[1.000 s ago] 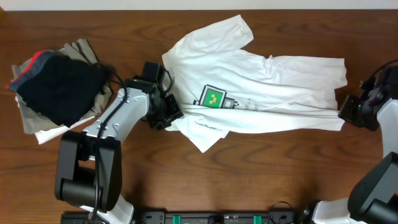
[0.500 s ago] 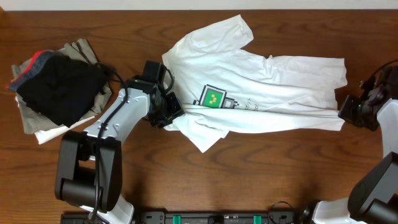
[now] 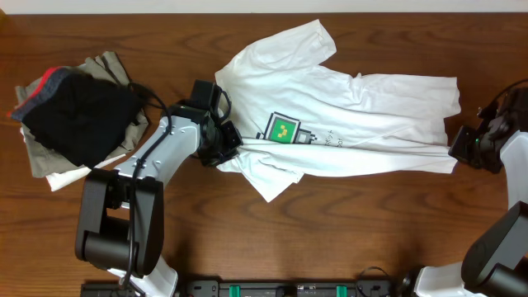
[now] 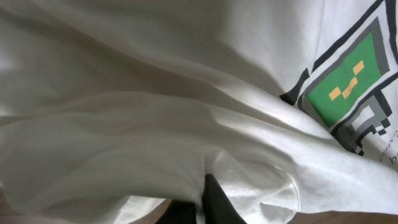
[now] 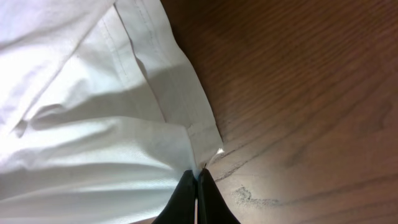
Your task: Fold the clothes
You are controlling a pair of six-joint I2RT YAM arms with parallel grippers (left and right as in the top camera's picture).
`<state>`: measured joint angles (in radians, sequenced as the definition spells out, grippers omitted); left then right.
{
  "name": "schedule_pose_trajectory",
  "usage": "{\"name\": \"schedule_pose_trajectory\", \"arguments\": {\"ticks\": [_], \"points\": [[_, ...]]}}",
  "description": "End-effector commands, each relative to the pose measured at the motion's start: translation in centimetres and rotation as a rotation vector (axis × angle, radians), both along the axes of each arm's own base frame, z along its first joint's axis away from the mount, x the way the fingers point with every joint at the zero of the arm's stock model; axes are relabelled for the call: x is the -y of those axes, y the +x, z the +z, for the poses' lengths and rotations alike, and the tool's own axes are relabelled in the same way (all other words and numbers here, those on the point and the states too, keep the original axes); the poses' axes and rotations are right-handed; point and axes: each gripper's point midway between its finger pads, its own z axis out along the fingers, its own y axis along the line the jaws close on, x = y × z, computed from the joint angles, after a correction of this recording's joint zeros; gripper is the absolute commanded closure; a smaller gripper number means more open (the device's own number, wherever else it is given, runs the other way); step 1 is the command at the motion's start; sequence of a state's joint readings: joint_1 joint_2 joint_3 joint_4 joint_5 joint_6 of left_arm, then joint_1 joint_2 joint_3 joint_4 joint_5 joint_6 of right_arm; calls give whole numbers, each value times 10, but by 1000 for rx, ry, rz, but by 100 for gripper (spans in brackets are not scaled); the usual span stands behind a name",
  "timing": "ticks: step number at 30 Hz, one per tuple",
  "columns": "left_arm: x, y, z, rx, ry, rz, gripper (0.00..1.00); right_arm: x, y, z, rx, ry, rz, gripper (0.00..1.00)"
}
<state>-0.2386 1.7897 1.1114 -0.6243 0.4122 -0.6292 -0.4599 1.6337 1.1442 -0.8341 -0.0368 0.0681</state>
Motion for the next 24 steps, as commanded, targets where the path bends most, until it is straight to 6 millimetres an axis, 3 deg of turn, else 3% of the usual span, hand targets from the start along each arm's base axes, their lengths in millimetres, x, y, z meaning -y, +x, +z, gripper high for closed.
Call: {"name": "schedule_pose_trajectory", "arguments": {"ticks": [1, 5, 8, 11, 15, 24], "points": [[3, -3, -2, -10, -19, -27, 94, 1, -1, -2, -5, 9, -21, 99], [8, -3, 18, 53, -47, -96, 94, -12, 6, 3, 41, 80, -3, 99], [8, 0, 51, 154, -51, -149, 94, -13, 7, 23, 71, 73, 0, 99], [8, 2, 93, 281, -68, -161, 94, -12, 8, 54, 121, 48, 3, 99], [5, -4, 155, 469, -97, -156, 94, -14, 5, 110, 228, -7, 9, 99], [-42, -42, 279, 902, -31, -31, 94, -27, -26, 218, 468, -139, 17, 99]]}}
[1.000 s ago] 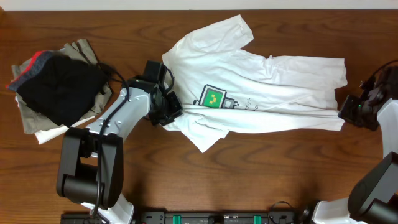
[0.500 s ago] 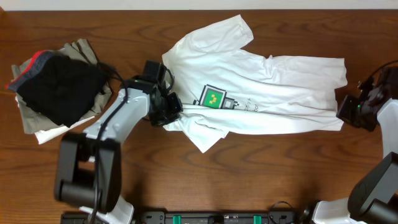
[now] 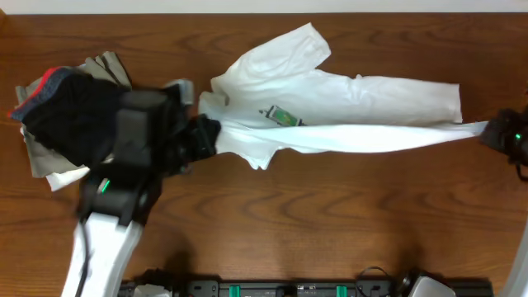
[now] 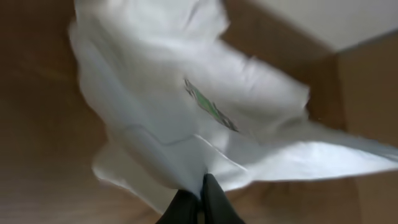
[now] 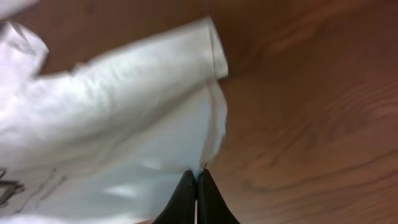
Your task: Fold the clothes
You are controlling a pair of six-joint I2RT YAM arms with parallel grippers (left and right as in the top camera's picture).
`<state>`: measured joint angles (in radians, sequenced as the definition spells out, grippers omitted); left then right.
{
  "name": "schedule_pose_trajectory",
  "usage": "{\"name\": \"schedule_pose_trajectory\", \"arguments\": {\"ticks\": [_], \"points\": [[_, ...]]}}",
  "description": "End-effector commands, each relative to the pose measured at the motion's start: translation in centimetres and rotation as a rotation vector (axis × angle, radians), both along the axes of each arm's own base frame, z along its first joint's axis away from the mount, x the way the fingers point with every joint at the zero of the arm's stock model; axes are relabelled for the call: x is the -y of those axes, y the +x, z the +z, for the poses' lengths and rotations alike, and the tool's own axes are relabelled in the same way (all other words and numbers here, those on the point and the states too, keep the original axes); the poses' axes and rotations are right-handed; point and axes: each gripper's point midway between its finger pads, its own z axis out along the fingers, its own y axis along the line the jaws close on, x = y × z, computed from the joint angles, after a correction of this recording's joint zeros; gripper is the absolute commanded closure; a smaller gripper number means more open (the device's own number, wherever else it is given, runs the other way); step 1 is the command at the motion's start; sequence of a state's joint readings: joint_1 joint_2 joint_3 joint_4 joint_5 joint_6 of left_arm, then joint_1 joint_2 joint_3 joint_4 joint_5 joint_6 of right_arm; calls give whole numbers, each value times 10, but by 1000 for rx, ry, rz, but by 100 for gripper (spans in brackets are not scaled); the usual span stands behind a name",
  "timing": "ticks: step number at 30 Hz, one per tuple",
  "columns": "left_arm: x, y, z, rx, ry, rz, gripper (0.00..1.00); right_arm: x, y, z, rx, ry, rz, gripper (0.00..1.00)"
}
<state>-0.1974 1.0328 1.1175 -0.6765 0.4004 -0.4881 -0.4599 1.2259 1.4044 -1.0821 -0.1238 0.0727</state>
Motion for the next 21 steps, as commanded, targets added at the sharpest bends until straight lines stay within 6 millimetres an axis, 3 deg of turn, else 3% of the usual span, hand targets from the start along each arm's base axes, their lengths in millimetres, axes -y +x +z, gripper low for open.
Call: {"name": "schedule_pose_trajectory", "arguments": {"ticks": [1, 6, 9, 11, 14, 17, 21], "points": [[-23, -15, 53, 193, 19, 71, 94, -4, -12, 35, 92, -37, -19, 99], [-44, -52, 128, 458, -9, 147, 94, -12, -29, 95, 257, -112, -24, 99], [-60, -64, 151, 543, 8, 229, 94, -13, -37, 120, 320, -153, -40, 99], [-66, -65, 153, 553, 20, 260, 94, -13, -39, 129, 338, -165, -43, 99], [-66, -59, 145, 520, 29, 259, 94, -11, -34, 124, 323, -157, -43, 99], [-64, -45, 130, 457, 46, 255, 94, -5, -23, 109, 268, -132, -43, 99], [-60, -15, 103, 349, 73, 248, 94, 8, 4, 73, 155, -77, -41, 99]]}}
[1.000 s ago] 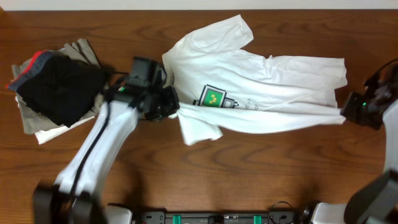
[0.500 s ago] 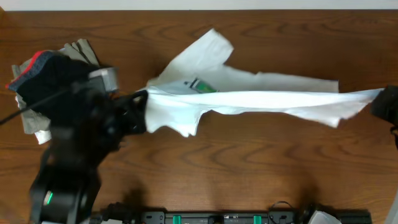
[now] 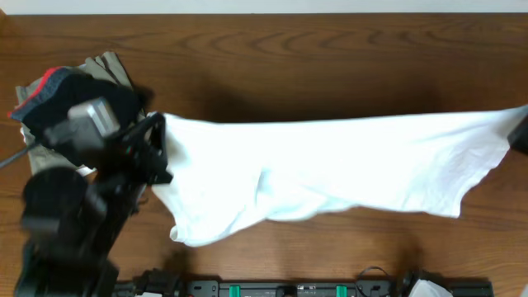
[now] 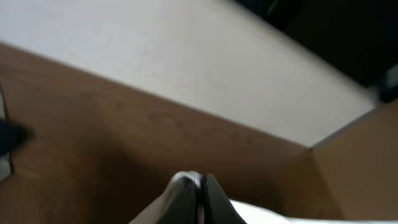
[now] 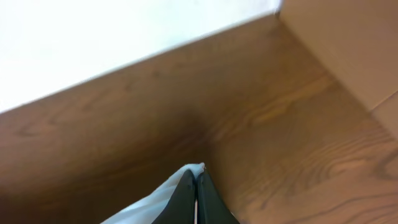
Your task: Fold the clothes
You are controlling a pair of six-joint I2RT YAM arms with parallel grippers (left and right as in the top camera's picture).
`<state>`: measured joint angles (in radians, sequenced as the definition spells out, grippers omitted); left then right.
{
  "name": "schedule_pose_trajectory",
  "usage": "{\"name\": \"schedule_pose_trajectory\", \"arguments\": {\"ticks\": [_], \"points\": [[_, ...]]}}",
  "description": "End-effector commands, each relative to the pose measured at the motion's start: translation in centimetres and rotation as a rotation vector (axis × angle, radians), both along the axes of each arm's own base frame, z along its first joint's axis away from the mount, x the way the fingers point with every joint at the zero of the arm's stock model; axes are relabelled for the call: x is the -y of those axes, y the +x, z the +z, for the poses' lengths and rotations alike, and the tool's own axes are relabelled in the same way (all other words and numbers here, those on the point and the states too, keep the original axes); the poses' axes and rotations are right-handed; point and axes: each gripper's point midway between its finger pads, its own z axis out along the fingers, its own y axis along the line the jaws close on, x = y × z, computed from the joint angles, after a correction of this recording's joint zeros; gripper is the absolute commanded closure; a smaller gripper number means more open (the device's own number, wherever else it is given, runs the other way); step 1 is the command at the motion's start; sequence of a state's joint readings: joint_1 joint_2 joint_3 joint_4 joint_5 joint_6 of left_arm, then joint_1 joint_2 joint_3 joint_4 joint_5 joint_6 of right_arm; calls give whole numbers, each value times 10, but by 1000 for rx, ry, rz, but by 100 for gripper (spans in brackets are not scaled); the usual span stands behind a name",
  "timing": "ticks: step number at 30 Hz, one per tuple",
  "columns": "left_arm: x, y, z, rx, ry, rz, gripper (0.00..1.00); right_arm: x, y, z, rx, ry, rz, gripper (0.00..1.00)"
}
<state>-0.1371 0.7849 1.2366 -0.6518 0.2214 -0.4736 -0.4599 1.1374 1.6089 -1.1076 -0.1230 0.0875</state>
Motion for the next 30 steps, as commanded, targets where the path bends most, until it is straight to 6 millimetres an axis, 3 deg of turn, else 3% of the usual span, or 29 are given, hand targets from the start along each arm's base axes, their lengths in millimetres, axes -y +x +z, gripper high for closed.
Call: {"name": "schedule_pose_trajectory", "arguments": {"ticks": [1, 5, 8, 12, 15, 17, 22, 24, 27, 30], "points": [[-5, 29, -25, -89, 34, 43, 94, 19, 26, -37, -116, 51, -31, 99], [0, 69, -64, -217, 53, 41, 94, 28, 60, -82, -219, 129, 2, 99], [5, 108, -91, -267, 61, 39, 94, 29, 97, -115, -249, 184, 58, 99], [15, 164, -104, -198, 64, 15, 94, 25, 144, -134, -188, 216, 140, 99], [19, 197, -80, -59, 44, 18, 94, 25, 168, -110, -65, 216, 154, 99], [20, 205, -47, 37, 33, 21, 94, 30, 176, -69, 45, 196, 136, 99], [-4, 205, 45, 219, 46, 73, 94, 36, 170, 33, 235, 66, 118, 99], [-14, 198, 71, 245, 51, 84, 94, 38, 160, 56, 247, 33, 88, 99], [-16, 189, 72, 195, 47, 46, 94, 42, 149, 54, 196, 10, 55, 99], [-10, 179, 36, 35, 45, 5, 94, 43, 136, 23, 63, 24, 36, 99]]}}
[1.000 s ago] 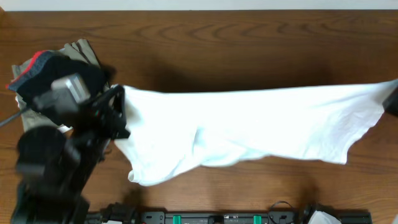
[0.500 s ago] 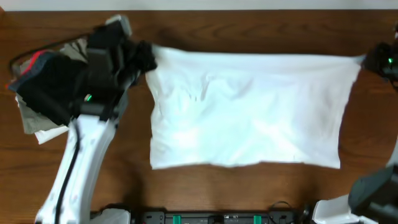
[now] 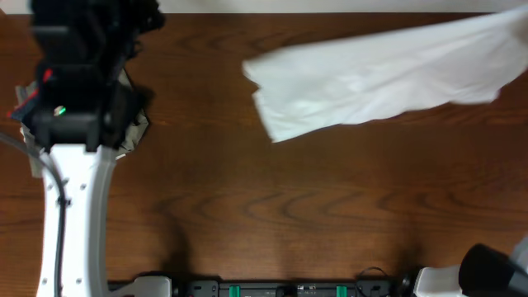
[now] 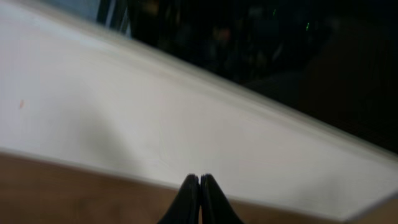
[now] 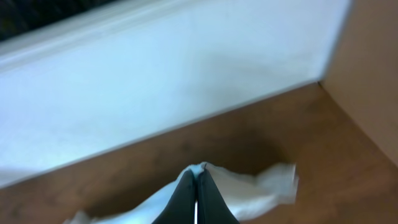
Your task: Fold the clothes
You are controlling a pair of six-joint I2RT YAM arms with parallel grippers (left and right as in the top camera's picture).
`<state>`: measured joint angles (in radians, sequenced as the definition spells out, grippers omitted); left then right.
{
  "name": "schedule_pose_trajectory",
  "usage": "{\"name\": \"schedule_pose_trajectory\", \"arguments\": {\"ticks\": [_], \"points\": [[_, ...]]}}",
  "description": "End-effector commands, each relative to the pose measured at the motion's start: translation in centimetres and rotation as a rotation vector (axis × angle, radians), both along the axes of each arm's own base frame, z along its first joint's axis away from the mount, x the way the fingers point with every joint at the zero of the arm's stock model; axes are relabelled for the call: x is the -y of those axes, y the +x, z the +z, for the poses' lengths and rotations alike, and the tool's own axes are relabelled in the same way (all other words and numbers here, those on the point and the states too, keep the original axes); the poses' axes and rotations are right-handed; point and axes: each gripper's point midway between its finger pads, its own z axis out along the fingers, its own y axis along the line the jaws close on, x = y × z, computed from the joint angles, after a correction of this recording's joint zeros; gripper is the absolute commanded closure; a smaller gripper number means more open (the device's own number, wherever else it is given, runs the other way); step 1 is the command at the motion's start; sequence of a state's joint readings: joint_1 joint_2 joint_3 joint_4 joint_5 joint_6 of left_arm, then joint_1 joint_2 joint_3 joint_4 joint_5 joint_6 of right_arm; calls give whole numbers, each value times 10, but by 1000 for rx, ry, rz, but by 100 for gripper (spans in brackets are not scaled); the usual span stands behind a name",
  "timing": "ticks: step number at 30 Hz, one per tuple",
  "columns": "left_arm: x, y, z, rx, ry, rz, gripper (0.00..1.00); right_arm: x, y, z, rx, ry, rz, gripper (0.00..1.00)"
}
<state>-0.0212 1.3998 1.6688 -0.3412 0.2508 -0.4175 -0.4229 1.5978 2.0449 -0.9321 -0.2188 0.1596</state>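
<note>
The white T-shirt point(image 3: 388, 70) hangs in the air over the back right of the table, blurred, its left end point(image 3: 260, 82) loose. In the right wrist view my right gripper point(image 5: 198, 171) is shut on a fold of the shirt point(image 5: 261, 186); in the overhead view that gripper lies past the right edge. My left arm point(image 3: 82, 74) stands raised at the far left. In its wrist view the left gripper point(image 4: 199, 178) is shut with no cloth between the fingers, facing the white wall.
A pile of other clothes point(image 3: 132, 124) lies at the left, mostly hidden under the left arm. The brown wooden table point(image 3: 264, 206) ends at a white wall point(image 5: 155, 93) at the back. A tan panel point(image 5: 373, 81) stands at the right.
The left gripper had a bit of white cloth in it and now has none. The shirt's left end has come free, and the shirt now sits up and to the right. The left arm is higher.
The shirt lay half folded on the table with both grippers shut on its near edge. Then it was pulled taut between them just off the table, then held spread in the air. Now only the right gripper has it.
</note>
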Motion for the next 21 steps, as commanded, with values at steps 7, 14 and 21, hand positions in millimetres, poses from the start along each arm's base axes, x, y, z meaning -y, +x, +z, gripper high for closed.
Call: {"name": "schedule_pose_trajectory", "arguments": {"ticks": [7, 14, 21], "points": [[34, -46, -127, -540, 9, -139, 94, 1, -30, -101, -376, 48, -20, 99], [77, -68, -164, -681, 68, -262, 94, -4, -61, -140, -565, 91, -46, 99], [138, -59, -212, -775, 131, -396, 72, -4, -74, -163, -654, 101, -62, 99]]}}
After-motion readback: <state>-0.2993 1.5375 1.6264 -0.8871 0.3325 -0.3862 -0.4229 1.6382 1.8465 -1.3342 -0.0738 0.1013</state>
